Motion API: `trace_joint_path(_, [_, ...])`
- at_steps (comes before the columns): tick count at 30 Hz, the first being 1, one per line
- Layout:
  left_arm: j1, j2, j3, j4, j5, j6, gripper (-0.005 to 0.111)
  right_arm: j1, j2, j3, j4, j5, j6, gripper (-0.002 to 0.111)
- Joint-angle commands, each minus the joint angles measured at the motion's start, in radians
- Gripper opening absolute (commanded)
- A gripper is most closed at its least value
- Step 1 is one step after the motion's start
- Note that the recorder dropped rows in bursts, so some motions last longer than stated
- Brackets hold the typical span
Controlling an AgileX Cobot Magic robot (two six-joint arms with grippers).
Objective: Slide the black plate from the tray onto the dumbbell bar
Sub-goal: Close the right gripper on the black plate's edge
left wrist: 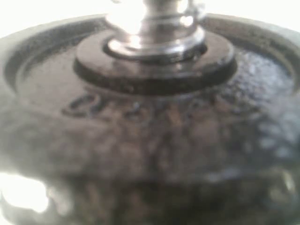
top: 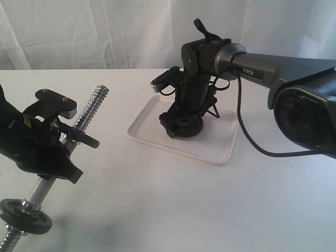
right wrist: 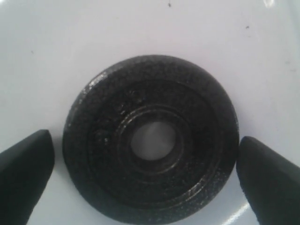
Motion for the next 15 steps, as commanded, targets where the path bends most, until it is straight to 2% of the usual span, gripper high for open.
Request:
trace_joint_path(1, [0.001,-0.052,-0.025,-0.018,-0.083,-0.004,0.0,0.0,0.086,0.024,0.018,0.01,-0.012,0.105])
trace_joint_path(15, [0.001,-0.052,-0.025,-0.018,-0.079,-0.004,0.0,0.0,0.129,0.024,0.018,0.023,-0.008,0.105])
